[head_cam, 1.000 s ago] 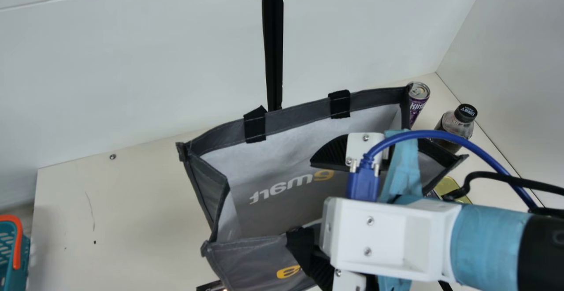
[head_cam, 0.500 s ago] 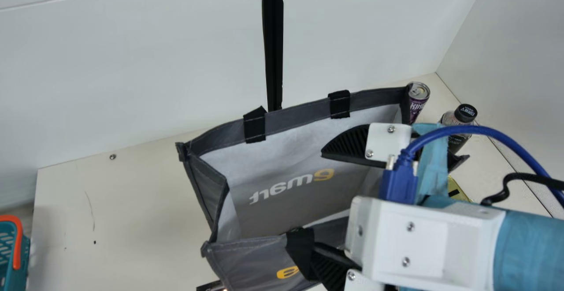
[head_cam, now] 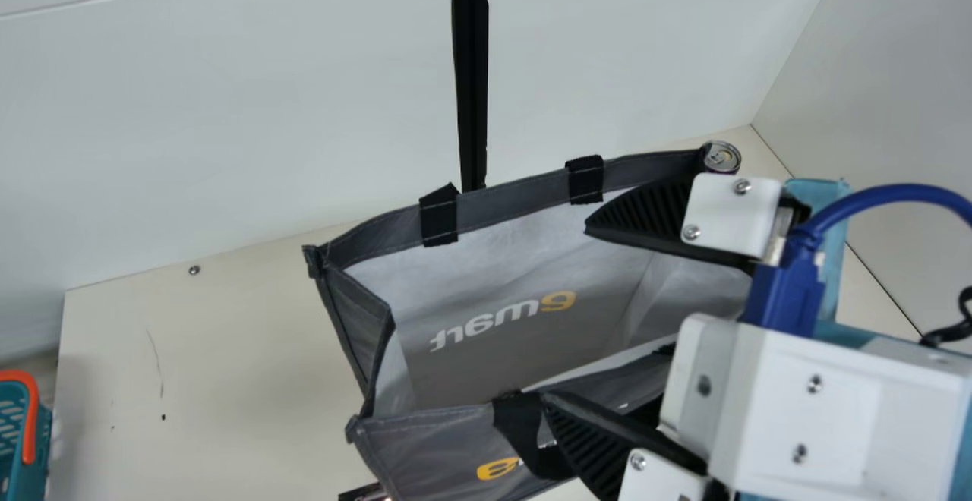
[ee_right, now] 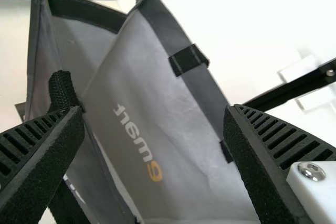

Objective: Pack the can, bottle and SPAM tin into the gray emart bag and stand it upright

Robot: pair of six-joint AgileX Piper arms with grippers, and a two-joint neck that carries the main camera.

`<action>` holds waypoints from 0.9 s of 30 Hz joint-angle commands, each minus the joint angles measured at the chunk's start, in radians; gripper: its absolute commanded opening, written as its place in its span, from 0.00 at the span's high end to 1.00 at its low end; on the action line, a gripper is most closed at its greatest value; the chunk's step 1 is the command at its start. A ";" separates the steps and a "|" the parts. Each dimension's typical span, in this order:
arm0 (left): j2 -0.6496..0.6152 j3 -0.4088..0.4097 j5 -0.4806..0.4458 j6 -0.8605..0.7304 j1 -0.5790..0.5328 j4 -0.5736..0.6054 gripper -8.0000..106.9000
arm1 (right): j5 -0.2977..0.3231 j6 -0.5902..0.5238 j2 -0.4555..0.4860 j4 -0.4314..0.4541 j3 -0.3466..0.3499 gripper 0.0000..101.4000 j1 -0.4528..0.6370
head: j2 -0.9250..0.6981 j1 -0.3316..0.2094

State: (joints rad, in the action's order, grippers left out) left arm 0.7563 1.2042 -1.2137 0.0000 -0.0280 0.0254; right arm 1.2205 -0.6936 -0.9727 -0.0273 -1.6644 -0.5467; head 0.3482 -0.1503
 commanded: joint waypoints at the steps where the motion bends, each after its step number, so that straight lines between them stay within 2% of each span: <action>1: 0.000 0.000 0.000 0.000 0.000 0.000 0.15 | -0.001 -0.002 0.000 0.004 -0.012 0.06 0.006 | 0.001 -0.024; 8: 0.000 0.000 0.000 0.000 0.000 0.000 0.15 | -0.001 -0.007 -0.009 0.014 -0.064 0.06 0.058 | 0.001 -0.024; 27: 0.000 0.000 0.000 0.000 0.000 0.000 0.15 | -0.001 0.003 -0.058 -0.002 -0.156 0.06 0.317 | 0.001 -0.024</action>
State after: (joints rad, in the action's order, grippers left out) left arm 0.7563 1.2042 -1.2137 0.0000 -0.0280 0.0254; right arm 1.2195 -0.6927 -1.0308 -0.0280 -1.8176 -0.2476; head 0.3467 -0.1519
